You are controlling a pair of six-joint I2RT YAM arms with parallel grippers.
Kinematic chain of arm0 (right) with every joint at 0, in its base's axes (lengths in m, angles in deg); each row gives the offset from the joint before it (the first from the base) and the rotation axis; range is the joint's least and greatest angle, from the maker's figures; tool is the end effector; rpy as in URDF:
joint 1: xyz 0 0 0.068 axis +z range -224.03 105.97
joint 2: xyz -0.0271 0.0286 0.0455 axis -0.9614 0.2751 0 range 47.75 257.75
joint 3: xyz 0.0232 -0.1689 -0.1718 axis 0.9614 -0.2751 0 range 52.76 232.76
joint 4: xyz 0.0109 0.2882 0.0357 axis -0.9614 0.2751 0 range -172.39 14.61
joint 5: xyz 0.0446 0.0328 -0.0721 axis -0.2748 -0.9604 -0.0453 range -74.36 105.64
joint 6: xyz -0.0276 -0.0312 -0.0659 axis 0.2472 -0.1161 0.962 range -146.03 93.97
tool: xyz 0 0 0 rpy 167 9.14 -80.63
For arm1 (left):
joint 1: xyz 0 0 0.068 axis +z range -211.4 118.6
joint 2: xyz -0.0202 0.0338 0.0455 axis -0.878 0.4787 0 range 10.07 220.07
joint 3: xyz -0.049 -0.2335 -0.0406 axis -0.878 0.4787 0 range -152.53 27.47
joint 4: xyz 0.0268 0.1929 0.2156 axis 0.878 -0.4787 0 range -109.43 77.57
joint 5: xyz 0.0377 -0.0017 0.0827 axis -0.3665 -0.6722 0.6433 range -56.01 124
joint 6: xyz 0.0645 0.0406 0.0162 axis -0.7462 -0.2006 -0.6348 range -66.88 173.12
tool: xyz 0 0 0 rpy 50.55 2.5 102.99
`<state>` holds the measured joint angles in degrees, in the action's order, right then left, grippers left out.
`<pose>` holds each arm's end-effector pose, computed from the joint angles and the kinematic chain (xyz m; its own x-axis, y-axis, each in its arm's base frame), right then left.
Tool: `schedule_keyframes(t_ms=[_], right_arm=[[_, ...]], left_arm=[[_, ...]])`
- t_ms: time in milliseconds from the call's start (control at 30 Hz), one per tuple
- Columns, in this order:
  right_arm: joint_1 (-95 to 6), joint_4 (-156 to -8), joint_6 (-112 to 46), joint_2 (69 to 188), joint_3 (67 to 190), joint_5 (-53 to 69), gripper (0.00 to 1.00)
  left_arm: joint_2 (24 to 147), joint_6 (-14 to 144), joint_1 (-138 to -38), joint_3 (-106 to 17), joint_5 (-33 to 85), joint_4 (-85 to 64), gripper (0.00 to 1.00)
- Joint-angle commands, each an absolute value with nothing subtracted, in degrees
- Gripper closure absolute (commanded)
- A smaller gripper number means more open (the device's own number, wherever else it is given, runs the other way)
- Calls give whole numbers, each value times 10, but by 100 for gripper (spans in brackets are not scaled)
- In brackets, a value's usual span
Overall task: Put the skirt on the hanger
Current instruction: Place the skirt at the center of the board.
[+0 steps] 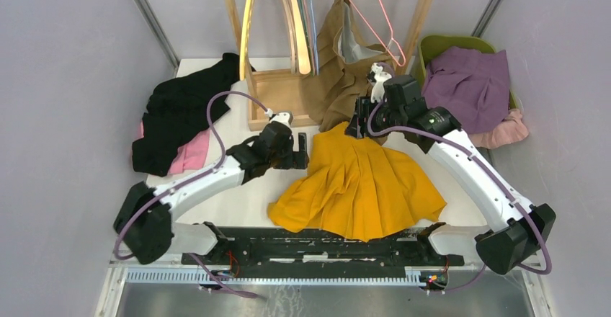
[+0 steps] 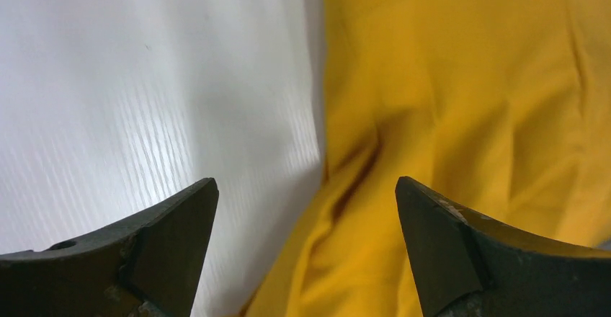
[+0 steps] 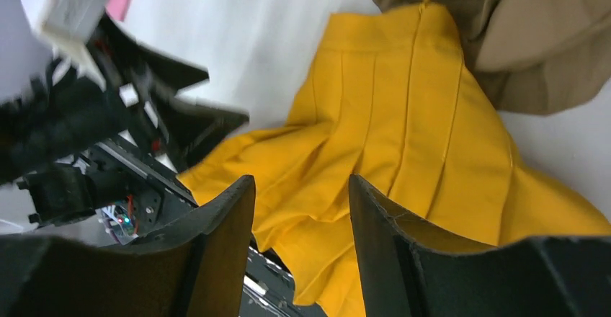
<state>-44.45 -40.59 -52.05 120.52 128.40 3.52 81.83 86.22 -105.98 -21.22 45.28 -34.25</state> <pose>0.2818 0.1761 0.3214 -0.7652 0.0589 -0.6411 -0.3215 0.8277 0.4598 0.2394 -0.2176 0.1827 -0.7431 -0.0196 -0.6689 0.2194 0.9372 -0.2711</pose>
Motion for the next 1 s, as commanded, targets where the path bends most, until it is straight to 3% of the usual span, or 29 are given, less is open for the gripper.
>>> schedule_keyframes(t_ms=[0, 300, 533, 967], right_arm=[[-455, -414, -505, 1172, 1245, 28, 44], [-496, -412, -495, 1120, 1186, -12, 44], [-532, -399, -476, 1099, 1170, -42, 44], [-575, -409, -461, 1101, 1151, -84, 44]], left_arm=[[894, 827, -991, -244, 389, -183, 1], [1025, 793, -954, -256, 264, 3, 0], [1100, 784, -929, -286, 271, 0, 1], [1164, 829, -925, -287, 104, 138, 5]])
